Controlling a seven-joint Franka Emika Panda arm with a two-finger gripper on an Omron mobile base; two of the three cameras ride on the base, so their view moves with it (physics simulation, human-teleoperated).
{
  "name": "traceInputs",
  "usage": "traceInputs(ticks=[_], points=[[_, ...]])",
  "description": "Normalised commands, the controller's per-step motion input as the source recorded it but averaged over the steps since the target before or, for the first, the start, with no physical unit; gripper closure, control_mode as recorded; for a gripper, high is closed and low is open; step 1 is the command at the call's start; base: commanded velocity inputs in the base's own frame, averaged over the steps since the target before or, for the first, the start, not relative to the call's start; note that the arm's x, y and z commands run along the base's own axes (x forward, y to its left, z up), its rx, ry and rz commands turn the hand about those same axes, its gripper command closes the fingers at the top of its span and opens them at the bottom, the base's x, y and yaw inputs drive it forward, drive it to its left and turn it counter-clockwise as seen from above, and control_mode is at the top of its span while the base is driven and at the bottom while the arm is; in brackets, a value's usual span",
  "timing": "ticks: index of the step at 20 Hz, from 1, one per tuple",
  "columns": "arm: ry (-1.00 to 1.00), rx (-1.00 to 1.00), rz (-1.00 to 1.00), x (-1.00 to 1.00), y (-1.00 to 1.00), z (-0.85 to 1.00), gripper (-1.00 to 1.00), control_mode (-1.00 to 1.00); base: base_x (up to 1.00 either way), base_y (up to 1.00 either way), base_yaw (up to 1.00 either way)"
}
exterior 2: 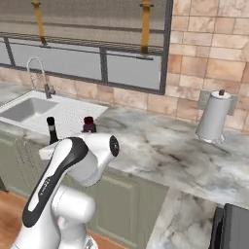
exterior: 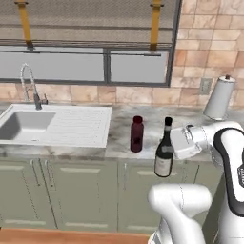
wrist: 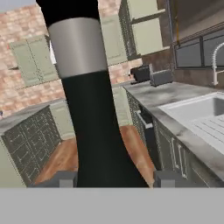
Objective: There is a wine glass and glass cup on the dining counter. Place the wine bottle next to the wine glass and the juice bottle next to the glass cup.
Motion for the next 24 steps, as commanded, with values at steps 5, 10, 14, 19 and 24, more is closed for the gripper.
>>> traceInputs(ticks=[5,10,14,19,24], points=[[0.0,0.0,0.0,0.0,0.0,0.0,1.0,1.0,-0.04,0.0,1.0],[0.0,0.0,0.0,0.0,0.0,0.0,1.0,1.0,-0.02,0.0,1.0],[0.0,0.0,0.0,0.0,0.0,0.0,1.0,1.0,-0.03,0.0,1.0],[0.0,0.0,0.0,0.0,0.0,0.0,1.0,1.0,0.0,0.0,1.0],[0.0,0.0,0.0,0.0,0.0,0.0,1.0,1.0,0.02,0.0,1.0]])
